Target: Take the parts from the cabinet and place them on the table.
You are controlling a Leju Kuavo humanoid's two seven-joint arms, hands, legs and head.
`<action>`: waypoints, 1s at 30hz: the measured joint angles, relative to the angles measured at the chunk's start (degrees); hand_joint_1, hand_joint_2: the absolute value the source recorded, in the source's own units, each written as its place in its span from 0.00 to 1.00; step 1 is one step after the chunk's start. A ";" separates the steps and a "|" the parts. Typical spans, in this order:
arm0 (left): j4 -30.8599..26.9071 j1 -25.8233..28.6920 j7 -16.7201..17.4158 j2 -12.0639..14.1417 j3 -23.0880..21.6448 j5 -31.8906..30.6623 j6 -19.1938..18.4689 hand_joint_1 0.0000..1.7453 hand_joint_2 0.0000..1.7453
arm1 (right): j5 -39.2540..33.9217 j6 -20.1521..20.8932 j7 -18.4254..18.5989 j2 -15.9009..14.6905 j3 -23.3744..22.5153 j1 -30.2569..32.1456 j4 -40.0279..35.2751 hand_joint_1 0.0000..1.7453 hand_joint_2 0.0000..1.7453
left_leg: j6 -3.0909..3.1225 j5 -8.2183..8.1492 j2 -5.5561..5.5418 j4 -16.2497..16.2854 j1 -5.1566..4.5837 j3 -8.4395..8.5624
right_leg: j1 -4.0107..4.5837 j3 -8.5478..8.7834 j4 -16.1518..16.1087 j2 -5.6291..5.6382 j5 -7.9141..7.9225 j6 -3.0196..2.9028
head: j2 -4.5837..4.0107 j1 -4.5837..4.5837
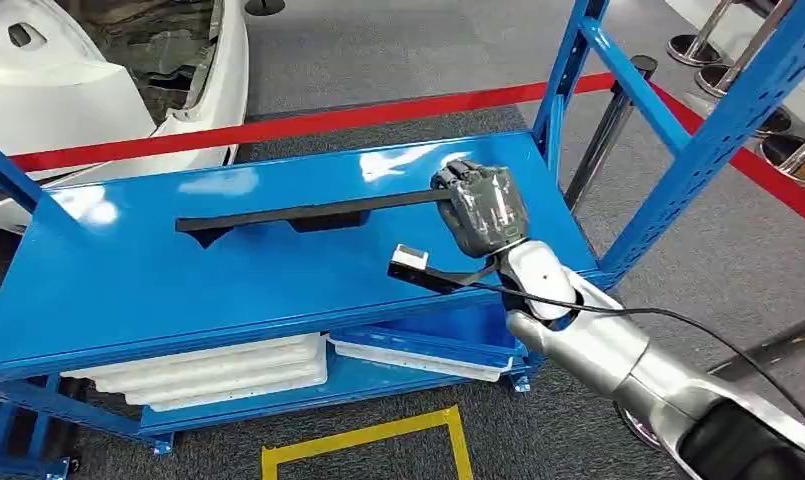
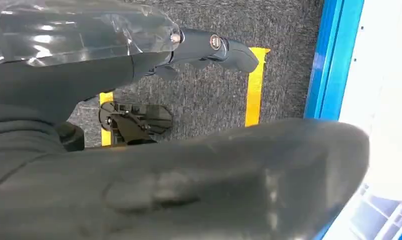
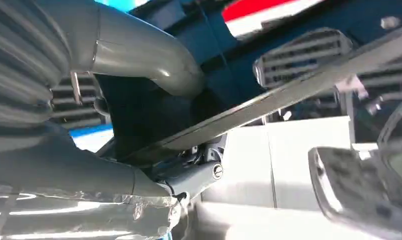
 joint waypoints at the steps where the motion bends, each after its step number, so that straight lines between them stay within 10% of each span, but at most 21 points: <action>1: 0.00 -0.03 0.00 0.00 -0.04 -0.02 0.00 0.00 0.00 | 0.61 0.22 0.26 -0.02 -0.11 0.10 -1.20 1.00 1.00 | 0.00 0.00 0.00 0.00 0.00 0.00 | 0.00 0.00 0.00 0.00 0.00 0.00 | 0.00 0.02; 30: 0.00 -0.64 0.07 0.00 -0.15 -0.94 -0.11 0.00 0.00 | 13.92 2.42 1.62 -0.02 -2.73 2.75 -18.81 1.00 1.00 | 0.00 0.00 0.00 -0.01 0.00 -0.01 | 0.00 0.00 -0.02 0.00 0.00 0.00 | 0.00 0.00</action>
